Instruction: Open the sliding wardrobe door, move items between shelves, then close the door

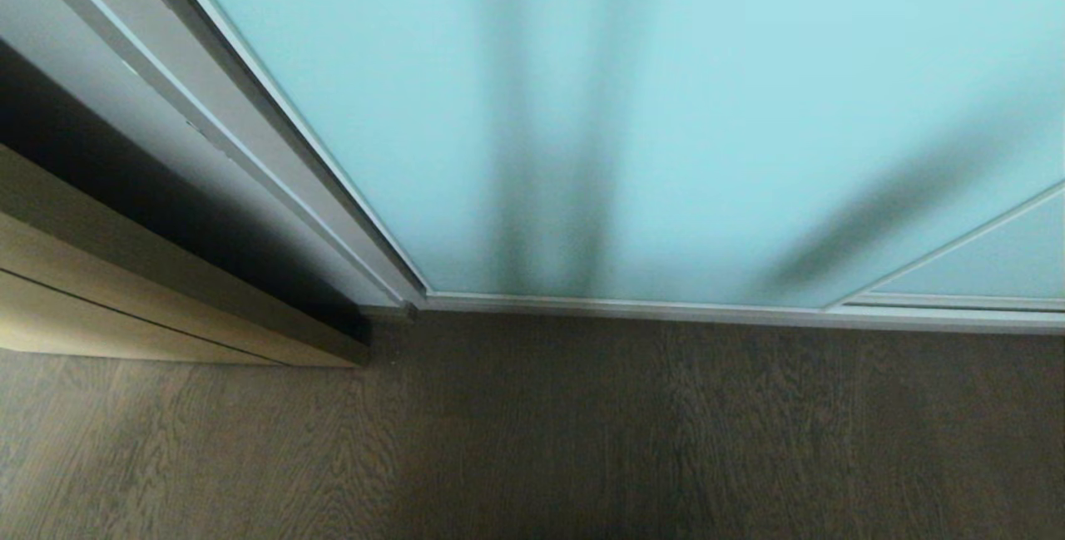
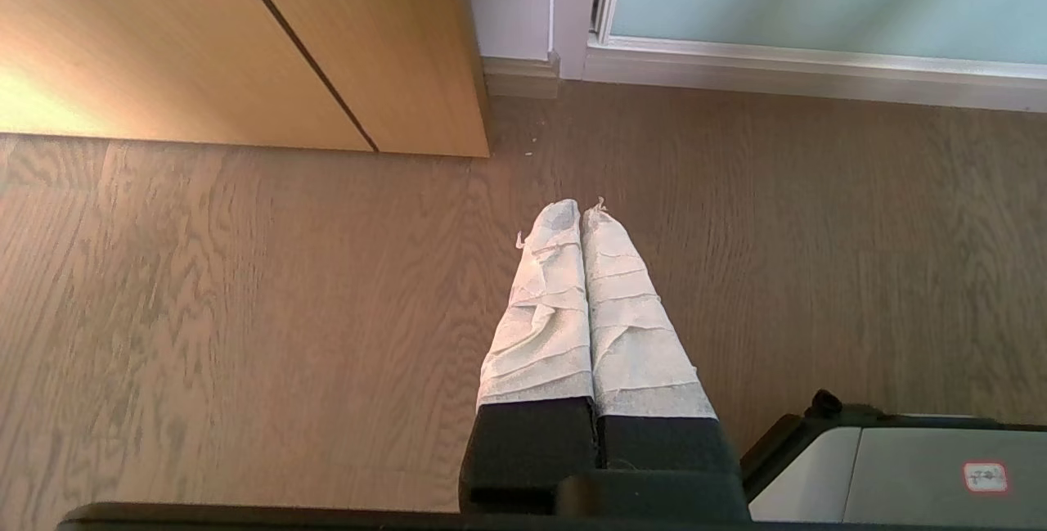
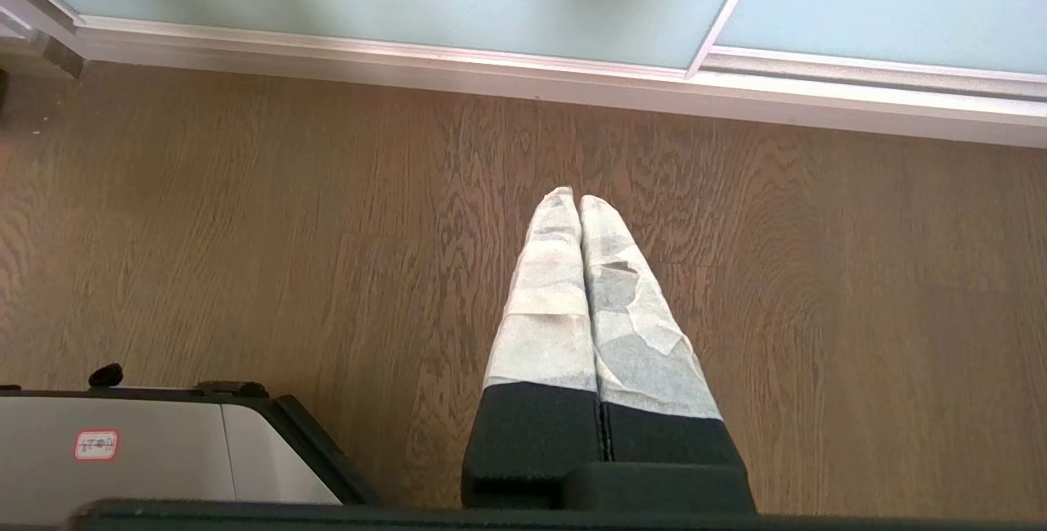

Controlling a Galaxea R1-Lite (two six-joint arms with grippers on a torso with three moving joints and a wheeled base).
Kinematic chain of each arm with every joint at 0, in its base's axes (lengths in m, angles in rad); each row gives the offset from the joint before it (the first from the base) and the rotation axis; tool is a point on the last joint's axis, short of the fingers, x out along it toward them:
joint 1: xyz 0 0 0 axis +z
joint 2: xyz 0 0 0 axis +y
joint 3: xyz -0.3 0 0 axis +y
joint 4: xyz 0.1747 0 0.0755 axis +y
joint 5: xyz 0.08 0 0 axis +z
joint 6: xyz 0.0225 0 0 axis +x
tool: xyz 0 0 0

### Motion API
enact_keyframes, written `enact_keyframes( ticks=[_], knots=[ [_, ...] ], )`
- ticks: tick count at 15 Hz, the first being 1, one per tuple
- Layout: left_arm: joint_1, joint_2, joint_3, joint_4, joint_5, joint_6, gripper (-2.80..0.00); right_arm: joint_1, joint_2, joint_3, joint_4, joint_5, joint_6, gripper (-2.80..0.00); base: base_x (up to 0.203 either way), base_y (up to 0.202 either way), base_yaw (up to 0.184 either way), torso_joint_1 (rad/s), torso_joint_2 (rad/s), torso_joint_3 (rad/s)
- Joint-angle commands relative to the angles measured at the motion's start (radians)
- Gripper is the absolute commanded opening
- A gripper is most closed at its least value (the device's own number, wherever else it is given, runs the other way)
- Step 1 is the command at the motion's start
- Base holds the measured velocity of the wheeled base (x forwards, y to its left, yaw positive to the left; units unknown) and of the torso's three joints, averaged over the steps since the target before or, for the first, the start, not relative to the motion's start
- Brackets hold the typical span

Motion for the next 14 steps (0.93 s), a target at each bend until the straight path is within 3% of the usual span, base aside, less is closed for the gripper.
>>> enact_keyframes(
  ticks=[1,14],
  knots=[
    [0.0,0.003,0.001,0.001,0.0,-0.001,-2.8,0.0,0.001,0.0,0.0,0.0,0.0,-2.8,0.0,0.0,0.0,0.0,0.0,0.0],
    [0.0,0.003,0.001,0.001,0.0,-0.001,-2.8,0.0,0.001,0.001,-0.001,0.0,0.004,-2.8,0.0,0.0,0.0,0.0,0.0,0.0]
  ],
)
